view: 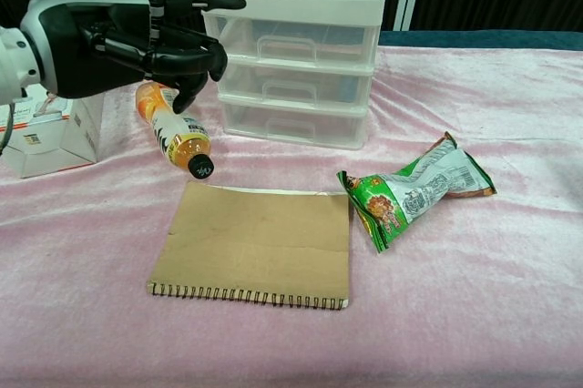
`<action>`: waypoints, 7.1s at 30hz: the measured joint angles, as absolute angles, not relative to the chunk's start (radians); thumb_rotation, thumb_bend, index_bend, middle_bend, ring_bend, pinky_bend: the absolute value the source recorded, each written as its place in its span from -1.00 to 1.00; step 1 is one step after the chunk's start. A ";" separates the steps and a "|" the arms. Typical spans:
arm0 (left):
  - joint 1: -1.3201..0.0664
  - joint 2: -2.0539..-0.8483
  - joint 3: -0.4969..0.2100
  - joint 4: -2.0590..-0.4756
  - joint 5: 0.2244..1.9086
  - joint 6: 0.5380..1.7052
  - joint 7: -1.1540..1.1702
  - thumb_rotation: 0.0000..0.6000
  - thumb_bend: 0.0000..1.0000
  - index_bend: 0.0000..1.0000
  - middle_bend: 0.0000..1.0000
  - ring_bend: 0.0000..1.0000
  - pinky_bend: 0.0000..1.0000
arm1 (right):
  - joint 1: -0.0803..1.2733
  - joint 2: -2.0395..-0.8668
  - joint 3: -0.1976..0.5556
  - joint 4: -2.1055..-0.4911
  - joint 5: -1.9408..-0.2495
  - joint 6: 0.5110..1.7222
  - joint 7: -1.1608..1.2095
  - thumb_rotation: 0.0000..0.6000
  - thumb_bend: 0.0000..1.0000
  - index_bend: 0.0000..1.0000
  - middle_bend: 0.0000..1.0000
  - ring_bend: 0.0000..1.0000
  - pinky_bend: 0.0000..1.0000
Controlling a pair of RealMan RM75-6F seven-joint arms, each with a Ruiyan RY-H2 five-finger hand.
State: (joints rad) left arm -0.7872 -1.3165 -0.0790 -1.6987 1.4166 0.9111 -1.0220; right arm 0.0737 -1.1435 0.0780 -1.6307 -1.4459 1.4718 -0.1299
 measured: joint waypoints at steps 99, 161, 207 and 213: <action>-1.001 -1.586 -0.175 -1.291 1.466 0.617 -1.547 1.00 -0.16 -1.00 0.24 0.23 0.30 | 0.075 -1.140 0.084 -1.648 -1.407 1.450 -0.156 1.00 -0.53 -0.71 -0.77 -0.64 -0.60; -1.052 -1.541 -0.016 -1.290 1.605 0.721 -1.668 1.00 -0.16 -1.00 0.28 0.23 0.28 | 0.073 -1.147 0.088 -1.654 -1.393 1.455 -0.183 1.00 -0.47 -0.71 -0.77 -0.64 -0.60; -1.083 -1.509 0.108 -1.319 1.688 0.829 -1.694 1.00 -0.16 -1.00 0.30 0.23 0.26 | 0.072 -1.149 0.086 -1.654 -1.394 1.456 -0.191 1.00 -0.46 -0.71 -0.77 -0.64 -0.60; -1.083 -1.508 0.118 -1.325 1.692 0.843 -1.687 1.00 -0.16 -1.00 0.30 0.23 0.26 | 0.072 -1.150 0.087 -1.654 -1.393 1.456 -0.191 1.00 -0.46 -0.71 -0.77 -0.64 -0.60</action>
State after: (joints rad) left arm -1.0831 -1.5076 0.1176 -1.3245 1.6922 0.8426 -1.6873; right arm 0.0721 -1.1499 0.0869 -1.6539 -1.3927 1.4558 -0.1914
